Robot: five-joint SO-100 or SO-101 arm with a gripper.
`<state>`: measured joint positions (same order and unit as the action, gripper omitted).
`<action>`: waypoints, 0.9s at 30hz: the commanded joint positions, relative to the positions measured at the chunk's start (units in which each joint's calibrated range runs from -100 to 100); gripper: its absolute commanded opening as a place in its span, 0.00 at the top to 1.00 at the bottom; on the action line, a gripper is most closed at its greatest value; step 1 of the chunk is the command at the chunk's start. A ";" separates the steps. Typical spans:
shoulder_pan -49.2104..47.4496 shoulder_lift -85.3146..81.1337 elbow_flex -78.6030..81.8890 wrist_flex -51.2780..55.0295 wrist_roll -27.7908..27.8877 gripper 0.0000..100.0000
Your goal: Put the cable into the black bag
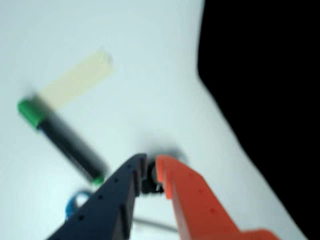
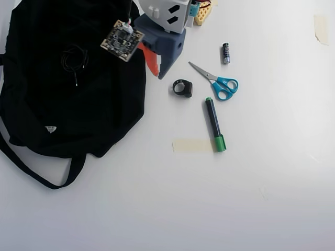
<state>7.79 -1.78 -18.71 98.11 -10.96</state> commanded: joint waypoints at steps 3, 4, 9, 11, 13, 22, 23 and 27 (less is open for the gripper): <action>-3.82 -4.27 4.07 0.34 -0.15 0.98; -4.27 -4.27 4.34 0.34 -0.15 0.98; -5.54 -5.35 4.69 0.34 0.16 0.98; -5.92 -6.76 6.04 0.34 0.21 0.98; -7.12 -9.17 8.74 0.34 0.00 0.98; -12.58 -30.25 31.02 -1.64 -0.15 0.98; -12.87 -32.49 34.34 -3.62 -0.15 0.98; -12.72 -41.45 48.27 -13.36 0.16 0.98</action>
<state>-5.07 -36.32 20.75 91.33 -10.96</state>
